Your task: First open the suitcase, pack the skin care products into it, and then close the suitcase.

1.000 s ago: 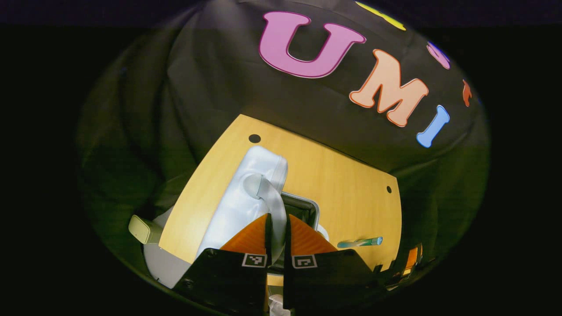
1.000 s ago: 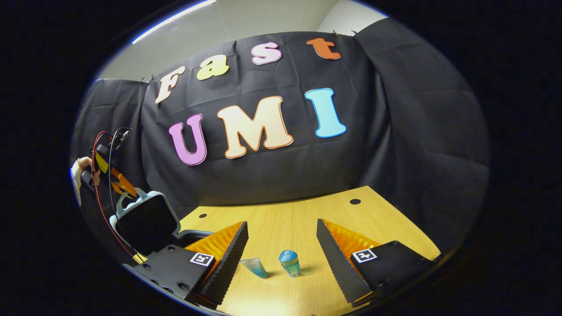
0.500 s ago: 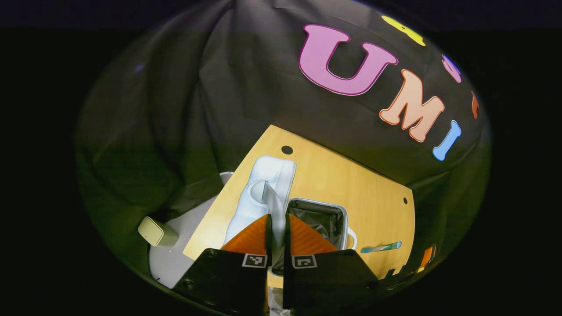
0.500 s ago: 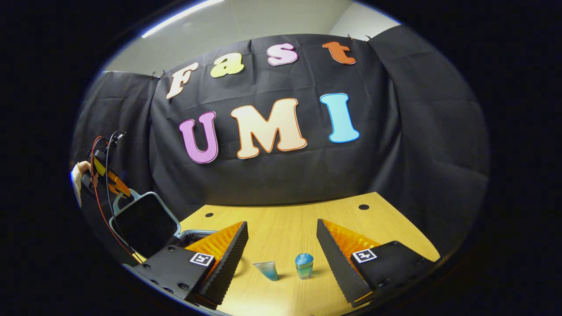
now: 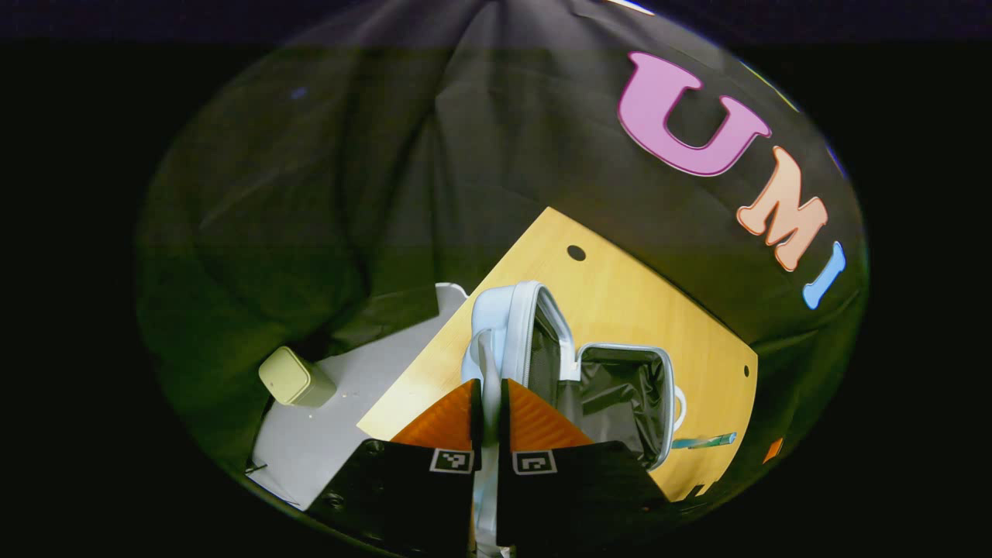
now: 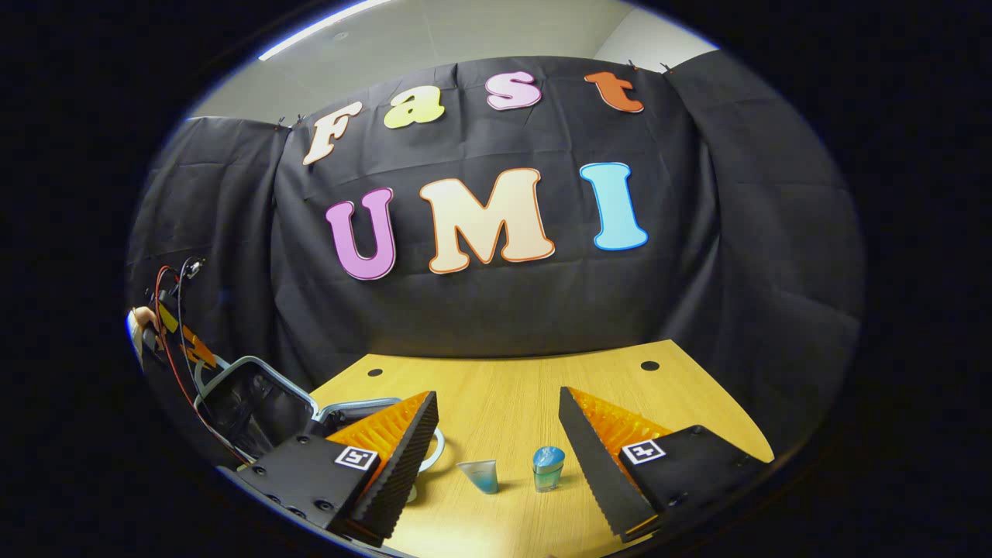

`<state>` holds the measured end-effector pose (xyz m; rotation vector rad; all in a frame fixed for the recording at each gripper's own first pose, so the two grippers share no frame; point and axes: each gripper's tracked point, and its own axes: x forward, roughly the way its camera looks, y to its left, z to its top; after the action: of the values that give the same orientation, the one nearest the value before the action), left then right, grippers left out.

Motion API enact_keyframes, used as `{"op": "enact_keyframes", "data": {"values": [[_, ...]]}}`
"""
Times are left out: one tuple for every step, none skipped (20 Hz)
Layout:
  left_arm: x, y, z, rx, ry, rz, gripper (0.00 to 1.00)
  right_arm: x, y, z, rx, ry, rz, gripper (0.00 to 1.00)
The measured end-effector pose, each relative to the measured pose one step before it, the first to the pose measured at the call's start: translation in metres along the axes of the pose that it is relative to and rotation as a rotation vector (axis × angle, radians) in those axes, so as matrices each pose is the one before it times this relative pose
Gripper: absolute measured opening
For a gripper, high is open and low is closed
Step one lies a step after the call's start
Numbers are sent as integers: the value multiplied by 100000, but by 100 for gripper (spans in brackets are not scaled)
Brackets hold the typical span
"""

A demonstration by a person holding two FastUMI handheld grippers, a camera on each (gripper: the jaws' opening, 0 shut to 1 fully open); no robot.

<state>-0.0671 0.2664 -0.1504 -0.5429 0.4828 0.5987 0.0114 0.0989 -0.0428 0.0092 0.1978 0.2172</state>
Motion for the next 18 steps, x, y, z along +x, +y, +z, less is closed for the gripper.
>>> {"op": "enact_keyframes", "data": {"values": [[133, 953, -629, -1545, 521, 1068, 4, 107, 183, -214, 104, 806, 373, 94], [279, 956, -687, -1010, 487, 946, 4, 52, 285, -238, 143, 411, 394, 94], [330, 909, -661, -1094, 339, 1365, 4, 85, 275, -155, -81, 375, 382, 94], [441, 905, -687, -413, 449, 1726, 4, 102, 270, -175, -390, 410, 416, 98], [451, 1033, -766, -425, 671, 2442, 4, 15, 325, -180, -644, 304, 247, 98], [579, 734, -853, -474, 1436, 1382, 4, 25, 197, -176, -755, 398, 146, 98], [480, 674, -881, -29, 1415, 1826, 4, 24, 272, -104, -823, 171, 309, 98], [451, 675, -964, -7, 1633, 1580, 4, 36, 271, -170, -736, 8, 308, 98], [682, 425, -871, -478, 1435, 1239, 4, 73, 205, -37, -673, 205, 278, 98], [673, 509, -604, -484, 1553, 1322, 4, 13, 136, -247, -436, 249, 195, 98], [533, 429, -627, -1166, 1348, 569, 4, 81, 125, -105, 50, 399, 163, 98], [539, 57, -589, -1830, 2131, -327, 4, 82, 161, -188, 292, 323, 207, 94], [590, 1, -625, -1427, 1642, -442, 4, 38, 69, -57, 325, 150, -27, 94], [620, 222, -657, -628, 1706, -19, 4, 67, 69, -85, 185, 351, 0, 94], [449, 197, -474, -552, 1561, 51, 4, 68, 73, -122, -17, 168, -71, 94], [645, 145, -440, -872, 1255, -123, 4, 108, 42, -187, -135, 383, 7, 98], [381, 137, -182, -742, 1012, -294, 7, 84, 124, -204, -189, 441, 103, 98], [242, 279, -253, -737, 948, -185, 7, 123, 31, -36, -71, 257, -43, 98]]}}
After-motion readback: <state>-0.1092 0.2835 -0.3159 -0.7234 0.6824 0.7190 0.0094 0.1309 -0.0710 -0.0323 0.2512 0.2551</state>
